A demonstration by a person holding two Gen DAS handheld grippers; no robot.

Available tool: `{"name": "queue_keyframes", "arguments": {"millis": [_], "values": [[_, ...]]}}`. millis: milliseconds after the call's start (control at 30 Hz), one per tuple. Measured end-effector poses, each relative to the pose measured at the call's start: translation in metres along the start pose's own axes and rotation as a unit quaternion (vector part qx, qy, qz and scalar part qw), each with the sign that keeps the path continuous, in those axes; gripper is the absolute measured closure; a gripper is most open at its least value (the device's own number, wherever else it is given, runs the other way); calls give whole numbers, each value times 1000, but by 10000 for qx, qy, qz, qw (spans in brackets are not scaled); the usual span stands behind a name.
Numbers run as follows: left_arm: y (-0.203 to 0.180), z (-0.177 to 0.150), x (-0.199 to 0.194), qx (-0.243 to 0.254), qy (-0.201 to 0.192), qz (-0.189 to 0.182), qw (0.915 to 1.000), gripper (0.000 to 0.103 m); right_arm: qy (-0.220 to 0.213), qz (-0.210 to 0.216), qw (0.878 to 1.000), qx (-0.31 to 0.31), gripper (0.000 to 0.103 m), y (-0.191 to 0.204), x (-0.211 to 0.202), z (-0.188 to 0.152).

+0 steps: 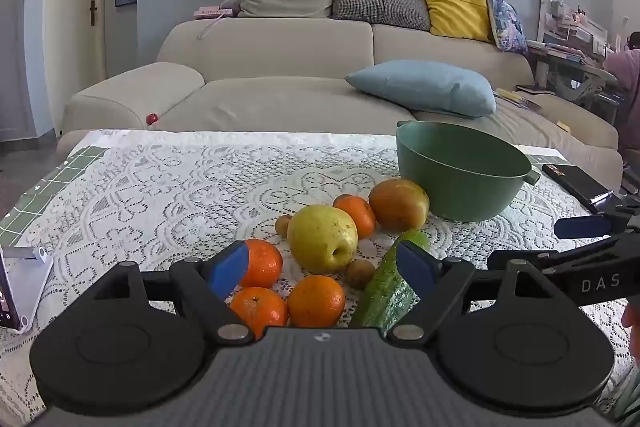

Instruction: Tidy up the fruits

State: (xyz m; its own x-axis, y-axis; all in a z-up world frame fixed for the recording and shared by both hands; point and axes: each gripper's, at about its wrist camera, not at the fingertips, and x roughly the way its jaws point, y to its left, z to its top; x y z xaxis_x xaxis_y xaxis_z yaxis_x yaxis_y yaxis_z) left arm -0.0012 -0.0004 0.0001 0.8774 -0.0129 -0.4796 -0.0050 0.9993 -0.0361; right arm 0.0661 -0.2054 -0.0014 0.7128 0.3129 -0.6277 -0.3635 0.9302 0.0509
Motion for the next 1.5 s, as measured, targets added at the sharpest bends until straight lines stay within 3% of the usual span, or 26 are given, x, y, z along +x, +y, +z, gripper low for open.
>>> {"name": "queue_keyframes", "arguments": {"millis": [1500], "values": [[-5,-2,3,204,164,-29,9997,7,160,84,9998,28,4,3,6,-5]]}}
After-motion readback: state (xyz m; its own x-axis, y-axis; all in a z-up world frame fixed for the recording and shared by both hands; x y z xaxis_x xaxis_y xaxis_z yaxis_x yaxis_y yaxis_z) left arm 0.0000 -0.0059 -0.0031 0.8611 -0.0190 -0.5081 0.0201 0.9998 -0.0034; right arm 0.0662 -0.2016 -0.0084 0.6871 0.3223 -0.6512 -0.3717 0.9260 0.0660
